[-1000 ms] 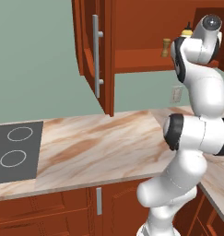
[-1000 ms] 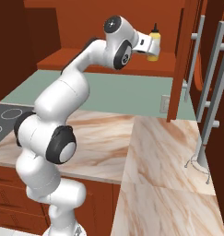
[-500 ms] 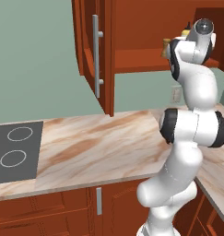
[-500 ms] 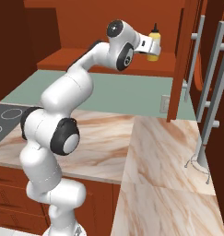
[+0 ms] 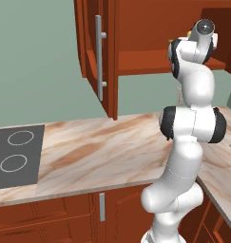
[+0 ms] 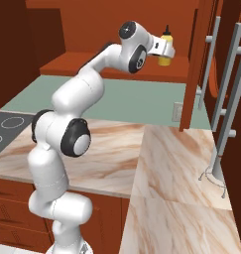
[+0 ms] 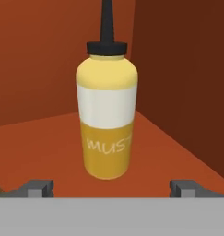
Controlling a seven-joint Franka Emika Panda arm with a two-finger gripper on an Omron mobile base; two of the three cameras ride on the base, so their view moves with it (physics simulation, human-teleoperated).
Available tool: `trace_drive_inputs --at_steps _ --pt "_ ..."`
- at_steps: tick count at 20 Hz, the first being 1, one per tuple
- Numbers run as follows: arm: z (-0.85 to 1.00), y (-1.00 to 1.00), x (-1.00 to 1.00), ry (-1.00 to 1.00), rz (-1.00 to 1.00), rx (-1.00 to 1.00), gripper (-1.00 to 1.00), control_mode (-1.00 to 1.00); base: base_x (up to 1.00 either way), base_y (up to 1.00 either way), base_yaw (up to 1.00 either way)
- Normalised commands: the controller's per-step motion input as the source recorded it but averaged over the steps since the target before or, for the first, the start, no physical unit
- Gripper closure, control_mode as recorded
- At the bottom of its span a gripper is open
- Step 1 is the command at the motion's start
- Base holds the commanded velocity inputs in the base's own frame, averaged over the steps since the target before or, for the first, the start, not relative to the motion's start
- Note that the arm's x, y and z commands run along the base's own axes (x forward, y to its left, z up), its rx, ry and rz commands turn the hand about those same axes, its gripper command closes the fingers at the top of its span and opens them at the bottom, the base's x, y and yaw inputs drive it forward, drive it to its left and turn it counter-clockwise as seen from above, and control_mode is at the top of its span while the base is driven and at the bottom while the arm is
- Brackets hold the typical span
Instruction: Take 2 condiments from the cabinet and move them on the counter near the stove.Make sure the condiments are lined up with each other, next to each other.
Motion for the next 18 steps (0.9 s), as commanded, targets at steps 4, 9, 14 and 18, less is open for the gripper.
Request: trace_drive_inputs --at_steps 4,9,14,18 --pt "0.00 -0.16 0.25 0.01 0.00 0.00 -1.00 -1.00 0.00 0.00 0.00" --pt "-0.03 -0.11 0.25 0.00 0.00 0.00 -1.00 -1.00 0.00 0.00 0.00" --pt "-0.05 -0.04 0.19 0.00 0.00 0.00 -1.00 -1.00 0.00 0.00 0.00" --pt "-0.06 -0.01 0.16 0.00 0.00 0.00 -1.00 -1.00 0.00 0.00 0.00"
